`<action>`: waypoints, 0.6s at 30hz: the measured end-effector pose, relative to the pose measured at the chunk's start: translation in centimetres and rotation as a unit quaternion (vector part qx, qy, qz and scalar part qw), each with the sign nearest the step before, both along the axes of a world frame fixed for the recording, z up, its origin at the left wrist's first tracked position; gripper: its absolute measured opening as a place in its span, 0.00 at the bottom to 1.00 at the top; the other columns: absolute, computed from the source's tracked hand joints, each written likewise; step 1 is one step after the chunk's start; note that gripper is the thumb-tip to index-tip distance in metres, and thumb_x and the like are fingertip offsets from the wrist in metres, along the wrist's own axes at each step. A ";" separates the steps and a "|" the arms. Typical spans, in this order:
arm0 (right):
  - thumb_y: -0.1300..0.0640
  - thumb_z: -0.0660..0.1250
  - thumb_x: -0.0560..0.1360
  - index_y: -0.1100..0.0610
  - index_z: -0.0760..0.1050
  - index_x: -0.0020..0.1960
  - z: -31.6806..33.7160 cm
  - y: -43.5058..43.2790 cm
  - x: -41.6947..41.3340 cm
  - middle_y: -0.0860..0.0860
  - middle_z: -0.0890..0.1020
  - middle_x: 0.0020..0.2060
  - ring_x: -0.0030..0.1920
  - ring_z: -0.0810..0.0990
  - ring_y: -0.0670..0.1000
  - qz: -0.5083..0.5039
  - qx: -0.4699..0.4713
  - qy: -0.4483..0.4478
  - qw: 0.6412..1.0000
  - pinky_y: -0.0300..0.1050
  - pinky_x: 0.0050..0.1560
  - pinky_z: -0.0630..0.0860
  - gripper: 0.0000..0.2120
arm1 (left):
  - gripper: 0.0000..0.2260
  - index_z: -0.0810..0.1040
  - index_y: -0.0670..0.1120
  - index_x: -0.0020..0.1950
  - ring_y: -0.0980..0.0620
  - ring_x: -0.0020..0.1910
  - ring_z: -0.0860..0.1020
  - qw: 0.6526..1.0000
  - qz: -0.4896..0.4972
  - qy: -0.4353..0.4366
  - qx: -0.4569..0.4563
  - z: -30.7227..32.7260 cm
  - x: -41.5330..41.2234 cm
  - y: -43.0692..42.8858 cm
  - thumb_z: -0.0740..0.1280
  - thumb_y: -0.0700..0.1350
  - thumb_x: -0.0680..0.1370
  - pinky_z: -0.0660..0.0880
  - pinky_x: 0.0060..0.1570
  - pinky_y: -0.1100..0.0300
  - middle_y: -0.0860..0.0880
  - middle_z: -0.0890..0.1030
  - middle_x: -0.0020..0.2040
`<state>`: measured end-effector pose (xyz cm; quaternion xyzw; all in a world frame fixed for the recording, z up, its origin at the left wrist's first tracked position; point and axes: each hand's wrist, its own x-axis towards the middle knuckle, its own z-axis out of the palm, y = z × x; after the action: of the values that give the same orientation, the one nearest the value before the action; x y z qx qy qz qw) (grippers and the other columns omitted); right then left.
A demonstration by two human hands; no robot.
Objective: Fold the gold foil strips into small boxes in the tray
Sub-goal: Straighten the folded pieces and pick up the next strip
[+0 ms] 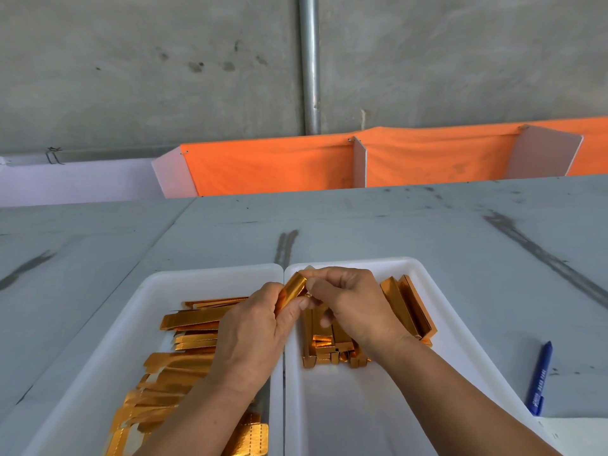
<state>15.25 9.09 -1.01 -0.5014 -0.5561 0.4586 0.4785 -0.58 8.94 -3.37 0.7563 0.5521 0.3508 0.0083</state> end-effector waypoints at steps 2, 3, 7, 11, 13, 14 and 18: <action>0.55 0.66 0.80 0.50 0.84 0.54 0.0 0.0 0.0 0.54 0.85 0.38 0.29 0.78 0.46 0.001 0.002 -0.002 1.000 0.39 0.37 0.78 0.08 | 0.25 0.74 0.52 0.49 0.57 0.28 0.72 1.000 0.004 -0.001 -0.003 0.0 0.0 -0.1 0.50 0.69 0.71 0.62 0.28 0.70 0.55 0.71 0.30; 0.55 0.66 0.80 0.50 0.84 0.54 0.1 0.0 0.0 0.54 0.85 0.38 0.28 0.78 0.46 0.002 0.003 -0.006 1.000 0.39 0.37 0.78 0.08 | 0.25 0.74 0.52 0.49 0.57 0.28 0.72 1.000 0.004 -0.003 -0.005 0.0 0.0 0.0 0.50 0.69 0.71 0.62 0.28 0.70 0.55 0.71 0.30; 0.58 0.66 0.80 0.45 0.81 0.52 0.1 -0.1 -0.1 0.49 0.84 0.37 0.26 0.77 0.40 -0.005 0.023 -0.010 1.000 0.34 0.32 0.75 0.09 | 0.25 0.74 0.50 0.49 0.56 0.28 0.72 1.000 -0.003 -0.013 -0.008 0.1 0.2 0.0 0.51 0.68 0.72 0.63 0.28 0.69 0.54 0.71 0.30; 0.57 0.67 0.80 0.47 0.82 0.58 -0.1 -0.2 -0.1 0.47 0.84 0.35 0.27 0.78 0.40 -0.014 0.030 -0.016 0.999 0.35 0.32 0.76 0.10 | 0.25 0.74 0.50 0.48 0.56 0.27 0.71 1.000 -0.001 -0.011 -0.008 0.2 0.3 0.0 0.51 0.68 0.72 0.62 0.28 0.70 0.54 0.70 0.30; 0.56 0.67 0.80 0.46 0.82 0.59 -0.2 -0.1 -0.1 0.49 0.85 0.36 0.27 0.78 0.43 -0.011 0.022 -0.020 1.000 0.38 0.34 0.78 0.11 | 0.24 0.74 0.51 0.48 0.56 0.27 0.71 1.000 0.002 -0.006 -0.008 0.1 0.2 0.0 0.51 0.68 0.72 0.62 0.28 0.70 0.55 0.70 0.30; 0.56 0.67 0.80 0.45 0.82 0.59 -0.2 -0.1 -0.1 0.50 0.86 0.37 0.27 0.78 0.44 -0.009 0.017 -0.019 1.000 0.38 0.34 0.79 0.11 | 0.24 0.74 0.51 0.48 0.57 0.27 0.71 1.000 0.003 -0.006 -0.009 0.1 0.2 0.0 0.51 0.67 0.72 0.62 0.28 0.70 0.55 0.70 0.30; 0.56 0.66 0.80 0.45 0.81 0.60 -0.2 -0.3 -0.4 0.48 0.86 0.38 0.26 0.78 0.42 0.000 0.004 -0.001 1.000 0.33 0.31 0.75 0.12 | 0.23 0.74 0.50 0.47 0.56 0.27 0.72 1.000 0.008 -0.014 -0.008 0.0 0.1 0.0 0.51 0.67 0.73 0.65 0.28 0.68 0.55 0.71 0.30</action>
<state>14.81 8.83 -1.18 -0.5005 -0.5584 0.4556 0.4797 -0.45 8.95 -3.32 0.7468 0.5609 0.3569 0.0187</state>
